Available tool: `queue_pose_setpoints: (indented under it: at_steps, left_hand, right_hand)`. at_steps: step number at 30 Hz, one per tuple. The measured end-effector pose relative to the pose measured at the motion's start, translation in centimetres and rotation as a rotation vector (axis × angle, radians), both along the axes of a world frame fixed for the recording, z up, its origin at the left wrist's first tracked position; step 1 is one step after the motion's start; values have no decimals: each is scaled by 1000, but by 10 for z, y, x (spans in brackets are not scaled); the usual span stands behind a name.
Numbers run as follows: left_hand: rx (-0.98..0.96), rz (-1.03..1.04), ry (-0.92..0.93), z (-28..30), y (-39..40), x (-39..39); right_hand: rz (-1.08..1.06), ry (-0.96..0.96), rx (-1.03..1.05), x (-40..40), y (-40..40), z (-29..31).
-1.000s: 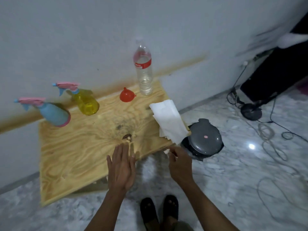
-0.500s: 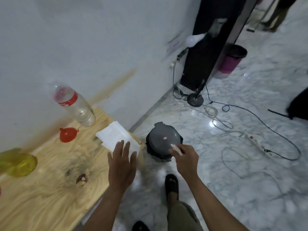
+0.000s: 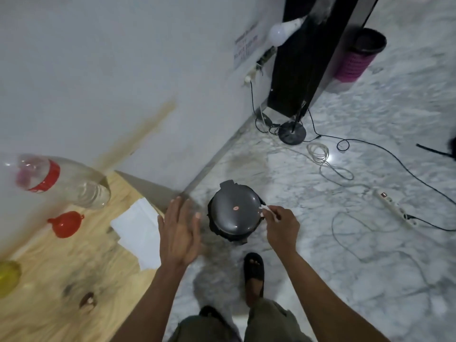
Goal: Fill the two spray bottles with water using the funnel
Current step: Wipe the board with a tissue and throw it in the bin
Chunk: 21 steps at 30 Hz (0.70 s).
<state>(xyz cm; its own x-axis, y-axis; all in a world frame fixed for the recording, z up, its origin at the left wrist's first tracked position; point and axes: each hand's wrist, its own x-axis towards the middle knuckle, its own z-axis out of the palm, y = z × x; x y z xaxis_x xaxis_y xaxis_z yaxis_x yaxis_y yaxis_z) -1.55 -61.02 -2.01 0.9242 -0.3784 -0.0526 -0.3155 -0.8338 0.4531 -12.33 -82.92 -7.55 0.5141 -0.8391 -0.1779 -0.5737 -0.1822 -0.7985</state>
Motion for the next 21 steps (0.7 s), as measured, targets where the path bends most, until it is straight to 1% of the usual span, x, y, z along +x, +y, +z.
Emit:
queue_pose_setpoints:
  at_steps: [2,5,9,12,15,18,21]
  left_hand:
    - [12,-4,13,-3,-4,4]
    - [38,-12,36,-7,-7,12]
    - [67,-48,38,-11,-4,20]
    - [64,-88,15,-20,-3,31]
    - [90,-81,63,-27,-3,35]
    - [85,-97,50,-28,0,33]
    - [101,-89,77,-27,-3,42]
  right_hand:
    - [-27,5,22,3,-10,-4]
    - [-68,-38,77,8,-19,-9]
    - [-161,-55,164,9,-14,-12]
    - [-188,-80,166,11,-8,-12]
    - [-226,-44,194,13,-2,-16]
    - [-255,-54,205,14,5,-14]
    - [-260,-48,216,23,4,-16]
